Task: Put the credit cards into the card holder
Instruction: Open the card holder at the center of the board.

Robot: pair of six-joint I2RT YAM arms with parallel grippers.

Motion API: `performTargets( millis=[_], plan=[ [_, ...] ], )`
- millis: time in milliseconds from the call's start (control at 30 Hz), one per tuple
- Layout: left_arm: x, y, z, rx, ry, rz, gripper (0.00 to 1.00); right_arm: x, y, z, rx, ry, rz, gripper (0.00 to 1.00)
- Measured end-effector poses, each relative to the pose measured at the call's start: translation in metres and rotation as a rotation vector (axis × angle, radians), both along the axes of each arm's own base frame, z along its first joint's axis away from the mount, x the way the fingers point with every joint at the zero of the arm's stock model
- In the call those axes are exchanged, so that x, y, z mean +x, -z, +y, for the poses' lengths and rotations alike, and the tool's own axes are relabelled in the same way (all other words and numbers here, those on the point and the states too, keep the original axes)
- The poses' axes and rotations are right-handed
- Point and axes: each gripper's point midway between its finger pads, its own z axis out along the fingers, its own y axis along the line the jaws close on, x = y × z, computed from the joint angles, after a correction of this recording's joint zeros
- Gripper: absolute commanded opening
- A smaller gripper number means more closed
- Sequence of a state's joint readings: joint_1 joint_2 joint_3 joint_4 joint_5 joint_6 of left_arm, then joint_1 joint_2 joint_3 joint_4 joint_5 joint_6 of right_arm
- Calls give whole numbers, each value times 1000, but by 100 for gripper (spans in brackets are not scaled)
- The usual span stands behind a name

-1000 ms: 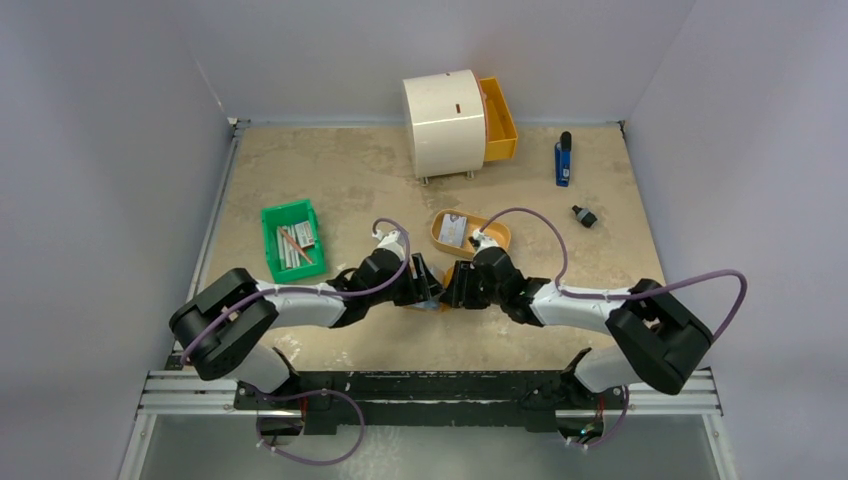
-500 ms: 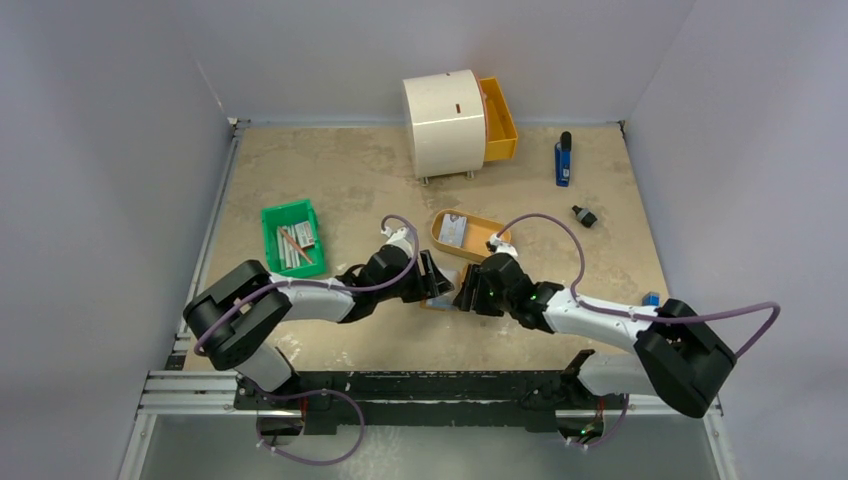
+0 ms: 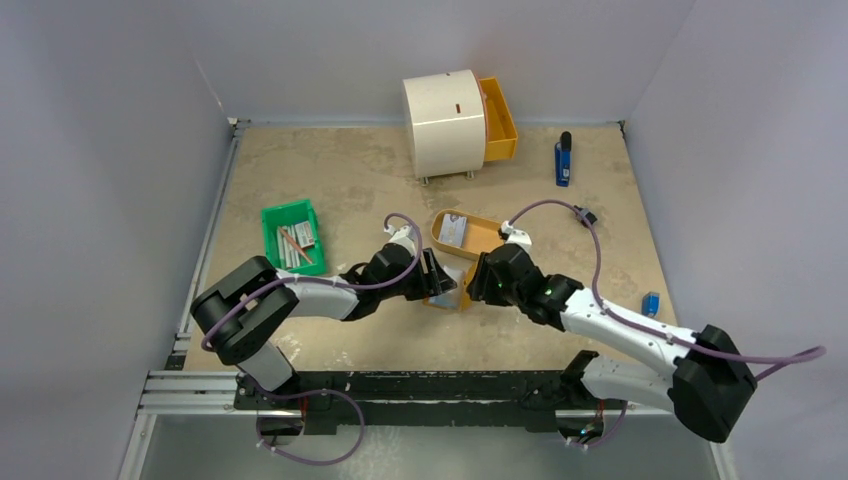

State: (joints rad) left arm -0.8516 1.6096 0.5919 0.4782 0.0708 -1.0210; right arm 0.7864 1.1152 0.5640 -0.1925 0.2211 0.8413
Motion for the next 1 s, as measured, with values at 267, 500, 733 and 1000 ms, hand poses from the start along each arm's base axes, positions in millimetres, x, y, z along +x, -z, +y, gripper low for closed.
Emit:
performTargets(
  millis=[267, 500, 733, 1000],
  plan=[
    [1, 0, -1, -4, 0, -2, 59, 11, -61, 21, 105, -90, -130, 26],
    [1, 0, -2, -10, -4, 1, 59, 10, -56, 39, 111, -172, -85, 18],
    [1, 0, -1, -9, -4, 2, 59, 2, -13, 32, 29, -146, 40, 15],
    [1, 0, -1, -10, -4, 1, 60, -13, 27, 5, -69, -80, 126, 15]
  ],
)
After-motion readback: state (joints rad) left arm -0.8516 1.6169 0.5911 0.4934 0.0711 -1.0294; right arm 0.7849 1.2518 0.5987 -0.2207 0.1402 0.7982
